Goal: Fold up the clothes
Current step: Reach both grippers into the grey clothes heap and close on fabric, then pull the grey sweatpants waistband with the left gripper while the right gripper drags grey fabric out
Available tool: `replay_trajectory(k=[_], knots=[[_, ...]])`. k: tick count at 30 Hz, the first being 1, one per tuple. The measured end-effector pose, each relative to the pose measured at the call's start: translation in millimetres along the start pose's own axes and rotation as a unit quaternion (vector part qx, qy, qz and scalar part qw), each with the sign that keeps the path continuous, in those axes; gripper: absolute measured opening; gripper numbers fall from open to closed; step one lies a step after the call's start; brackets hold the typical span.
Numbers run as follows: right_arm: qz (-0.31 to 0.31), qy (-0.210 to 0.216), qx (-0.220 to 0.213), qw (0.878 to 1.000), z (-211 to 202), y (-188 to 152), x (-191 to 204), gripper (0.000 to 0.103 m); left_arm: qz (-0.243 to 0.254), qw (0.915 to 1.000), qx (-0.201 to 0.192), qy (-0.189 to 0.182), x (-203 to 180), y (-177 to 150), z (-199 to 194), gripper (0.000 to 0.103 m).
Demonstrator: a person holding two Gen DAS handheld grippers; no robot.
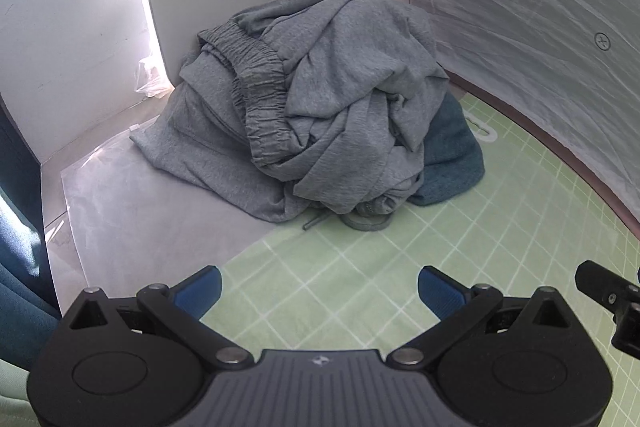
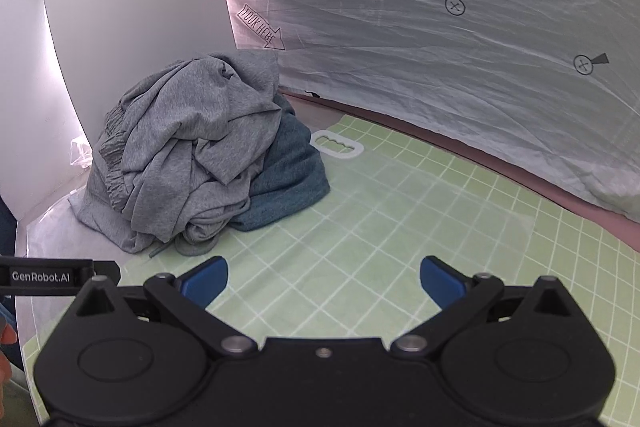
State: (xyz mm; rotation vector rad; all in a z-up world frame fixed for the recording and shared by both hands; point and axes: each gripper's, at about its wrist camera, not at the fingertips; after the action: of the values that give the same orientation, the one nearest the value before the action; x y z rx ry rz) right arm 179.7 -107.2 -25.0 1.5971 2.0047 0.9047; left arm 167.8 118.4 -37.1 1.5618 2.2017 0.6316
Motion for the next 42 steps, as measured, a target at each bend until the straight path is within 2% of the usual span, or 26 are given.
replay_trajectory(k=[2, 7, 10, 14, 17, 20, 22, 23, 24, 26, 28, 30, 37, 42], knots=[[-0.008, 0.008, 0.002, 1.0, 19, 14, 7, 0.103, -0.016, 0.9998, -0.004, 0.01, 9, 13, 14, 0.101], [-0.015, 0.046, 0.009, 0.999, 72, 46, 30, 0.103, -0.028, 0.9992, -0.015, 0.023, 27, 45, 50, 0.089], [-0.028, 0.066, 0.017, 0.997, 102, 59, 43, 0.097, -0.043, 0.9988, -0.017, 0.017, 37, 65, 70, 0.077], [-0.057, 0.088, 0.027, 0.994, 138, 74, 61, 0.081, -0.042, 0.9989, -0.02, 0.006, 36, 86, 92, 0.065], [-0.075, 0.102, 0.034, 0.991, 159, 78, 71, 0.074, -0.04, 0.999, -0.018, -0.005, 31, 95, 104, 0.055], [-0.08, 0.11, 0.04, 0.99, 175, 81, 78, 0.057, -0.04, 0.999, -0.018, 0.001, 26, 97, 110, 0.052], [-0.08, 0.119, 0.042, 0.989, 181, 82, 80, 0.05, -0.035, 0.9992, -0.021, 0.002, 25, 95, 110, 0.051], [-0.083, 0.126, 0.043, 0.988, 182, 83, 82, 0.038, -0.034, 0.9992, -0.023, 0.001, 26, 95, 109, 0.05], [-0.086, 0.133, 0.045, 0.986, 184, 83, 84, 0.018, -0.032, 0.9992, -0.024, 0.0, 26, 94, 108, 0.049], [-0.098, 0.131, 0.041, 0.986, 181, 80, 87, 0.006, -0.026, 0.9993, -0.027, 0.0, 25, 94, 106, 0.046], [-0.113, 0.122, 0.029, 0.986, 173, 76, 87, 0.004, -0.021, 0.9993, -0.031, -0.001, 23, 93, 102, 0.036], [-0.118, 0.115, 0.018, 0.986, 161, 72, 83, 0.003, -0.019, 0.9991, -0.037, 0.001, 20, 92, 96, 0.032], [-0.121, 0.064, -0.032, 0.99, 100, 62, 49, 0.001, -0.014, 0.9976, -0.068, -0.001, 13, 84, 58, 0.025], [-0.078, 0.024, -0.053, 0.995, 51, 42, 22, 0.001, 0.002, 0.9947, -0.103, -0.003, 8, 67, 12, 0.021]])
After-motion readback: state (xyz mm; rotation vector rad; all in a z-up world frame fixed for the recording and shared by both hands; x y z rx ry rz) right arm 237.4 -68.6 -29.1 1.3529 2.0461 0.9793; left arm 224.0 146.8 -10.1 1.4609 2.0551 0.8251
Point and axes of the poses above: each gripper's, at about its wrist camera, not at the fingertips, and z roughly the way its jaws point, x to its left, y to its top, and after that the axes turned 4 degrees about x, right-handed
